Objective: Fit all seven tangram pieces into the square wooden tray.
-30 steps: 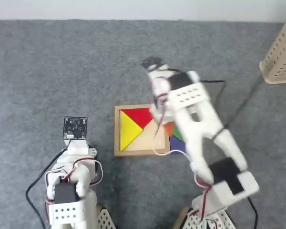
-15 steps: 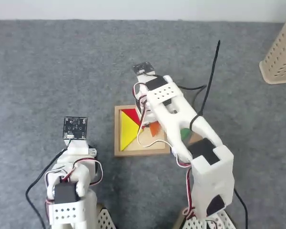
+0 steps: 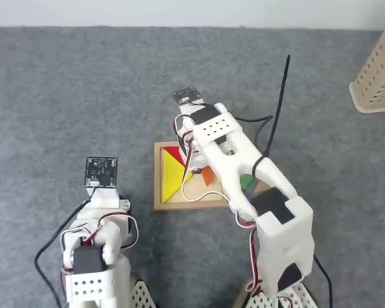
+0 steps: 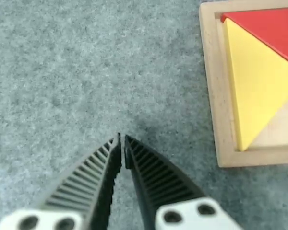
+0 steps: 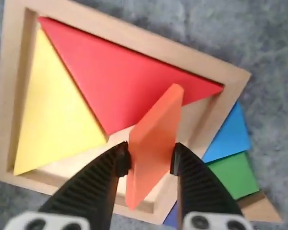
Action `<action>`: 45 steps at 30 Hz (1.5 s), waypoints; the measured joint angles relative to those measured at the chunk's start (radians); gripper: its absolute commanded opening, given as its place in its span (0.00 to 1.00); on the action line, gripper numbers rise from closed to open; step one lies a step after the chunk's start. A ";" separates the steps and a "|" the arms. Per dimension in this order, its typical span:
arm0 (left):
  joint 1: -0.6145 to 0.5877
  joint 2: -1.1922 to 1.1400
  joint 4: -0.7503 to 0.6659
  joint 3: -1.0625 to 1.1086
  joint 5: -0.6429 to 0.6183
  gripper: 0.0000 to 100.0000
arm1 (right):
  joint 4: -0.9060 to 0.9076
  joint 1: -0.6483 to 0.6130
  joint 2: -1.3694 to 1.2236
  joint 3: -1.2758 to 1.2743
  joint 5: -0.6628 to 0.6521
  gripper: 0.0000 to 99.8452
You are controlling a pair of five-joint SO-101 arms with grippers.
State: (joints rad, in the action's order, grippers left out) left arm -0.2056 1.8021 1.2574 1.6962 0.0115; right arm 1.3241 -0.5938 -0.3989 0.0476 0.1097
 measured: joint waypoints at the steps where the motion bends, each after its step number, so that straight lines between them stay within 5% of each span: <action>1: 0.000 0.000 0.000 0.000 0.000 0.01 | 0.005 0.000 0.005 -0.005 0.000 0.14; 9: 0.000 0.000 0.000 0.000 0.000 0.01 | 0.006 -0.003 0.012 -0.026 -0.006 0.19; 17: 0.000 0.000 0.000 0.000 0.000 0.01 | 0.000 -0.006 0.110 -0.064 -0.031 0.12; 22: 0.000 0.000 0.000 0.000 0.000 0.01 | -0.163 -0.005 0.308 -0.269 -0.058 0.01; 27: 0.000 0.000 0.000 0.000 0.000 0.01 | -0.384 0.009 0.434 -0.525 -0.173 0.01; 45: 0.000 0.000 0.000 0.000 0.000 0.01 | -0.433 0.115 0.219 -0.437 -0.190 0.01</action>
State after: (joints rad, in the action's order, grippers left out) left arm -0.2056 1.8021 1.2574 1.6962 0.0115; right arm 0.8915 -0.4787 -0.1795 -0.3897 -0.0806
